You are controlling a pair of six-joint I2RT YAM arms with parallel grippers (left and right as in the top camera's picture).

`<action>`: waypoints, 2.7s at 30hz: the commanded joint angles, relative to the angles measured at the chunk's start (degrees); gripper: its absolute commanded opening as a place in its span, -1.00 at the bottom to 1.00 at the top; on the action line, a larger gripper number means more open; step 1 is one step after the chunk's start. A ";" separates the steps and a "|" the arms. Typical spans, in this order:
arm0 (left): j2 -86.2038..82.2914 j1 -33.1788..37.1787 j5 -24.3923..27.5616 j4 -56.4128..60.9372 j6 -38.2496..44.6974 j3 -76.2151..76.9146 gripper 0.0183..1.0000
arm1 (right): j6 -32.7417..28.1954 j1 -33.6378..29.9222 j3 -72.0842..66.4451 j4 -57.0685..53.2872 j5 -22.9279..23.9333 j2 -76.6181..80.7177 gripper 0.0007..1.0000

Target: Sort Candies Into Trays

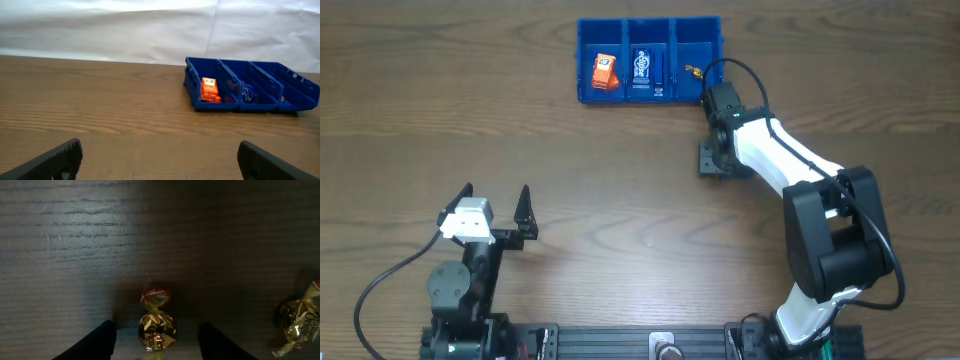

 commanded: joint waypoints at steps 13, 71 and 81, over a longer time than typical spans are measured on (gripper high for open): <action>-0.31 0.35 1.03 -2.03 0.61 -1.05 1.00 | -0.46 -0.37 -0.98 2.34 0.33 1.57 -0.19; -0.31 0.35 1.03 -2.03 0.61 -1.05 1.00 | -9.53 -0.20 33.38 14.51 4.22 8.72 0.32; -0.31 0.35 1.05 -2.03 0.61 -1.05 1.00 | -11.67 -0.22 35.85 6.73 4.76 -1.20 0.38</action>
